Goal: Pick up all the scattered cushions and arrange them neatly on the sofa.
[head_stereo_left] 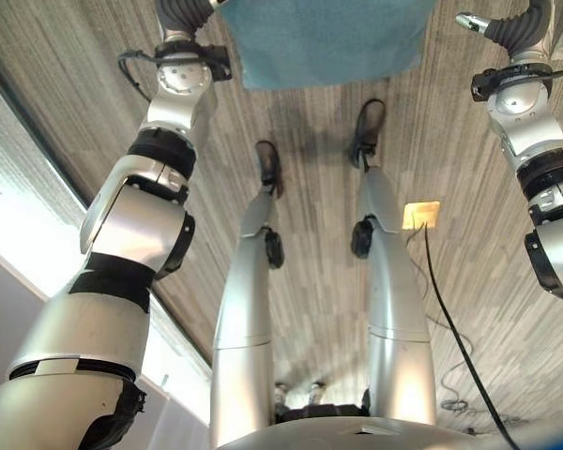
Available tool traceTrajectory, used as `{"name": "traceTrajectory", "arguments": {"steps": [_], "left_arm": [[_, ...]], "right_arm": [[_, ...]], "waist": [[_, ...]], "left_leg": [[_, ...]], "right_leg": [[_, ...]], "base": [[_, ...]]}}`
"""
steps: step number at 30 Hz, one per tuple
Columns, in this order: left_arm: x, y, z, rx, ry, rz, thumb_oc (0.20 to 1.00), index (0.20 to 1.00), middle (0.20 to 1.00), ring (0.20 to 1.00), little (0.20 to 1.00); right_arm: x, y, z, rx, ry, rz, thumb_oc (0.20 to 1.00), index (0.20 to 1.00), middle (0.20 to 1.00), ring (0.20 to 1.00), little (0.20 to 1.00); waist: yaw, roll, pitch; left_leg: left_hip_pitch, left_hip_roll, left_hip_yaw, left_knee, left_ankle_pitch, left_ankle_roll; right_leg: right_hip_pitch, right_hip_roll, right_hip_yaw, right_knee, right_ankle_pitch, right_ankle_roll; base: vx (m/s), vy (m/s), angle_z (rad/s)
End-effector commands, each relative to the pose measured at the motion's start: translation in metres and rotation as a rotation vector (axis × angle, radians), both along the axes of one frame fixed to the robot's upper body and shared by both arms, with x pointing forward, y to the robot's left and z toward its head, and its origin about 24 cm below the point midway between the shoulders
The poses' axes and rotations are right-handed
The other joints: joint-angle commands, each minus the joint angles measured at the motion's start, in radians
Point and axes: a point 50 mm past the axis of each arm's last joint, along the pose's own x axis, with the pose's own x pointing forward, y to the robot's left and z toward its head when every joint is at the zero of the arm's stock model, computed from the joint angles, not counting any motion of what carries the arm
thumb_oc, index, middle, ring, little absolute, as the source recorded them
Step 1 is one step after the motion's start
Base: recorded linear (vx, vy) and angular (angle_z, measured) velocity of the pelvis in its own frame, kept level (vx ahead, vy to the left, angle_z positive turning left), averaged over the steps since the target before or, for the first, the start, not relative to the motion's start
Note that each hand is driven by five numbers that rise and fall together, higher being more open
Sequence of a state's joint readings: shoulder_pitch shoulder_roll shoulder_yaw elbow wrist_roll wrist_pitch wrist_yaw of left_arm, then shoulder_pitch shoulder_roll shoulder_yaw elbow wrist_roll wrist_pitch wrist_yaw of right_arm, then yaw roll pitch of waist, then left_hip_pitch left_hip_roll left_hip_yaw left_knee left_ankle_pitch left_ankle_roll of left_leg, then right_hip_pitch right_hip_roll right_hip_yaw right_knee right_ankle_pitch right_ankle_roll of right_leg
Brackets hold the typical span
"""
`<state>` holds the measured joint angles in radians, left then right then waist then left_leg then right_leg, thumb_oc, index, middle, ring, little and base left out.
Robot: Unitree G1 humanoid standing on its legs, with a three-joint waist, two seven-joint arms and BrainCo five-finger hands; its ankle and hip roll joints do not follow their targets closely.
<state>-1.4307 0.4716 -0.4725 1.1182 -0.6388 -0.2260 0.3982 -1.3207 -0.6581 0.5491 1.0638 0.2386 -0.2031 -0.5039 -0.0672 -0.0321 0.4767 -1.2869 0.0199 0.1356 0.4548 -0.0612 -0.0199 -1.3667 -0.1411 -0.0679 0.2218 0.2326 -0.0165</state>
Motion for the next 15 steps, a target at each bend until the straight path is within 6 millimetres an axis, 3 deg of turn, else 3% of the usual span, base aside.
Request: {"name": "traceTrajectory", "arguments": {"steps": [1,9,15], "left_arm": [[0.001,-0.004,-0.018,-0.053,-0.007,-0.044,1.0,1.0,1.0,1.0,1.0],[-0.003,-0.039,0.005,-0.034,-0.077,-0.141,1.0,1.0,1.0,1.0,1.0],[-0.005,-0.065,0.012,-0.027,-0.099,-0.219,1.0,1.0,1.0,1.0,1.0]], "right_arm": [[0.001,0.006,-0.002,-0.055,0.012,0.026,1.0,1.0,1.0,1.0,1.0],[0.0,0.029,0.031,-0.096,-0.058,0.08,1.0,1.0,1.0,1.0,1.0],[0.003,0.052,0.042,-0.113,-0.064,0.141,1.0,1.0,1.0,1.0,1.0]], "waist": [[-0.019,0.019,-0.084],[-0.009,0.028,-0.066],[0.009,0.042,-0.072]], "left_leg": [[0.053,-0.014,-0.059,-0.134,0.06,0.006],[0.025,-0.013,-0.07,-0.148,0.085,0.006],[0.008,-0.015,-0.08,-0.158,0.104,0.002]], "right_leg": [[0.0,-0.007,0.045,0.157,-0.149,0.151],[-0.033,0.0,0.036,0.169,-0.149,0.151],[-0.046,0.004,0.026,0.174,-0.15,0.146]], "base": [[0.0,0.0,0.0],[0.01,-0.042,-0.01],[0.0,-0.037,0.01]]}}
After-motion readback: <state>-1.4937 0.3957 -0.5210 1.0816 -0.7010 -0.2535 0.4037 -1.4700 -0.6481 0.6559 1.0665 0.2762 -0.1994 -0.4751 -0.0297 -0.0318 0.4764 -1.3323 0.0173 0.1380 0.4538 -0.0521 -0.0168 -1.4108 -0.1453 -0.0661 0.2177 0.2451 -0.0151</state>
